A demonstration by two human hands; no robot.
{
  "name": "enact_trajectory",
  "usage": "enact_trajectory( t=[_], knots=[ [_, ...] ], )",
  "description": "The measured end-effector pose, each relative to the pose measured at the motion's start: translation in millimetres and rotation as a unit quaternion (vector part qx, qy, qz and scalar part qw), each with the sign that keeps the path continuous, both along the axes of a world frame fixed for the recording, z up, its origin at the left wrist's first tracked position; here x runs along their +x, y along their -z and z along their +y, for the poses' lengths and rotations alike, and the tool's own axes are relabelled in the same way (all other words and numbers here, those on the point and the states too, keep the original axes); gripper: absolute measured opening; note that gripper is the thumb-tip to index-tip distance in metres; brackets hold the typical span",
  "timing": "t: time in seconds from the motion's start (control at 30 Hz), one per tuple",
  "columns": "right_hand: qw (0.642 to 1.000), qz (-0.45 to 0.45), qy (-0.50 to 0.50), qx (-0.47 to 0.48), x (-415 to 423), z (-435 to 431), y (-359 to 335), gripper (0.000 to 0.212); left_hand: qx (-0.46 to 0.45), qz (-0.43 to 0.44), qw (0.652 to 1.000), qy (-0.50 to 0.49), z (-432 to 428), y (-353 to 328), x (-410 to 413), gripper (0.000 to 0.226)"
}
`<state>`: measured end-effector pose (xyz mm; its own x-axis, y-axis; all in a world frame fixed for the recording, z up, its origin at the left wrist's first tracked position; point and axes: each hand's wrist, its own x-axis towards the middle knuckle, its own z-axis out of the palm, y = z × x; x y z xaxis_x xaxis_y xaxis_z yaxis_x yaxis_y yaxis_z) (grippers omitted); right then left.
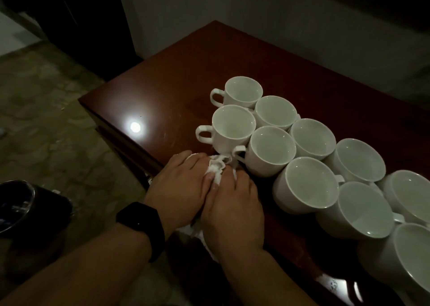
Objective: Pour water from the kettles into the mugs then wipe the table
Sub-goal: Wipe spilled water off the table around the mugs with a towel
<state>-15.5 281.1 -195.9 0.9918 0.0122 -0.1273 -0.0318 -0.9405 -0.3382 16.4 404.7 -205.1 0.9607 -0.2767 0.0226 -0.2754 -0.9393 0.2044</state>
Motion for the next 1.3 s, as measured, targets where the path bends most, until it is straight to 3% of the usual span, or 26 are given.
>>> enact_trajectory(
  t=[0.23, 0.57, 0.8, 1.0, 1.17, 1.3],
  knots=[
    [1.0, -0.019, 0.013, -0.006, 0.9, 5.0, 0.3, 0.063, 0.007, 0.027, 1.0, 0.008, 4.8, 0.4, 7.9, 0.079],
    [0.999, -0.026, 0.033, 0.001, 3.9, 7.7, 1.0, 0.052, 0.001, -0.04, 0.999, 0.031, 6.3, -7.3, 10.5, 0.052],
    [0.999, -0.028, 0.033, -0.002, 9.0, 11.0, 4.6, 0.053, -0.044, 0.021, 0.999, 0.019, 11.8, -4.4, 23.7, 0.081],
    [0.999, -0.021, 0.024, -0.003, 12.0, 10.8, 6.6, 0.055, -0.071, 0.048, 0.996, 0.01, 16.8, -1.8, 32.8, 0.059],
    [1.0, -0.026, 0.018, -0.002, 12.7, 10.4, 5.7, 0.052, -0.068, 0.056, 0.996, 0.01, 14.3, -4.9, 32.5, 0.059],
    [1.0, -0.03, 0.005, -0.008, 12.3, 8.1, 3.9, 0.05, -0.07, 0.048, 0.996, 0.008, 13.7, -3.6, 31.6, 0.046]
  ],
)
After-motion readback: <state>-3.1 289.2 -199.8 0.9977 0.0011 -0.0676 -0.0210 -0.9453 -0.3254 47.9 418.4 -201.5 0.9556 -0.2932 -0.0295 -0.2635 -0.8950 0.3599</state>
